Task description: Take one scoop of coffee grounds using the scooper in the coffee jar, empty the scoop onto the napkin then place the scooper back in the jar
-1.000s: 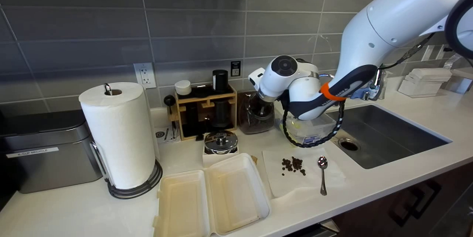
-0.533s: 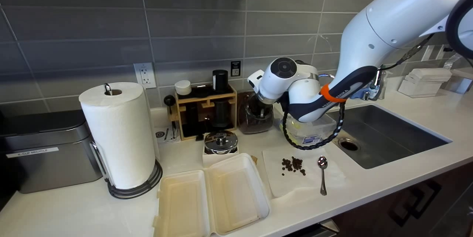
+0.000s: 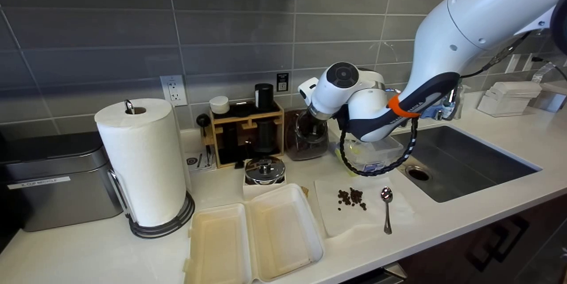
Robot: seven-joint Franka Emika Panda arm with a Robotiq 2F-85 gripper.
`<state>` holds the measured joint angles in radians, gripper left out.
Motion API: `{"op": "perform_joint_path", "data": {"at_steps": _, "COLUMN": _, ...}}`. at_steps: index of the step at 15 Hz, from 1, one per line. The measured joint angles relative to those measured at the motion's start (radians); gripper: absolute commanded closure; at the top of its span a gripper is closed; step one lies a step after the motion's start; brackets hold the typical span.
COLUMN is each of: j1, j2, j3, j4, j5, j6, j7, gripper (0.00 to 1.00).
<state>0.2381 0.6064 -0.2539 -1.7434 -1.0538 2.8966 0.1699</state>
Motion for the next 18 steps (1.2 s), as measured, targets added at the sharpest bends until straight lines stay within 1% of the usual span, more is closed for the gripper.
{"op": "perform_joint_path", "data": {"at_steps": 2, "j1": 0.01, "j2": -0.011, "j3": -0.016, "j4": -0.006, "j5": -0.014, "j6": 0.0, "j7": 0.02, "gripper": 0.62}}
{"op": "perform_joint_path", "data": {"at_steps": 4, "j1": 0.018, "j2": -0.021, "j3": -0.031, "j4": -0.009, "j5": -0.028, "j6": 0.0, "j7": 0.034, "gripper": 0.77}}
{"op": "perform_joint_path", "data": {"at_steps": 6, "j1": 0.025, "j2": -0.035, "j3": -0.045, "j4": -0.015, "j5": -0.042, "j6": 0.0, "j7": 0.05, "gripper": 0.9}}
{"op": "perform_joint_path", "data": {"at_steps": 7, "j1": 0.027, "j2": -0.043, "j3": -0.049, "j4": -0.02, "j5": -0.044, "j6": 0.0, "j7": 0.053, "gripper": 0.99}}
{"op": "perform_joint_path", "data": {"at_steps": 10, "j1": 0.028, "j2": -0.086, "j3": -0.049, "j4": -0.053, "j5": -0.043, "j6": 0.0, "j7": 0.058, "gripper": 1.0}}
{"op": "perform_joint_path", "data": {"at_steps": 13, "j1": 0.026, "j2": -0.159, "j3": -0.029, "j4": -0.135, "j5": 0.004, "j6": -0.008, "j7": 0.055, "gripper": 1.0}}
{"op": "perform_joint_path", "data": {"at_steps": 15, "j1": 0.021, "j2": -0.216, "j3": -0.002, "j4": -0.202, "j5": 0.076, "j6": -0.041, "j7": 0.039, "gripper": 1.0}}
{"op": "perform_joint_path", "data": {"at_steps": 16, "j1": 0.017, "j2": -0.249, "j3": 0.018, "j4": -0.237, "j5": 0.13, "j6": -0.067, "j7": 0.022, "gripper": 1.0}}
{"op": "perform_joint_path", "data": {"at_steps": 18, "j1": -0.019, "j2": -0.32, "j3": 0.086, "j4": -0.296, "j5": 0.228, "j6": -0.148, "j7": -0.002, "gripper": 1.0}}
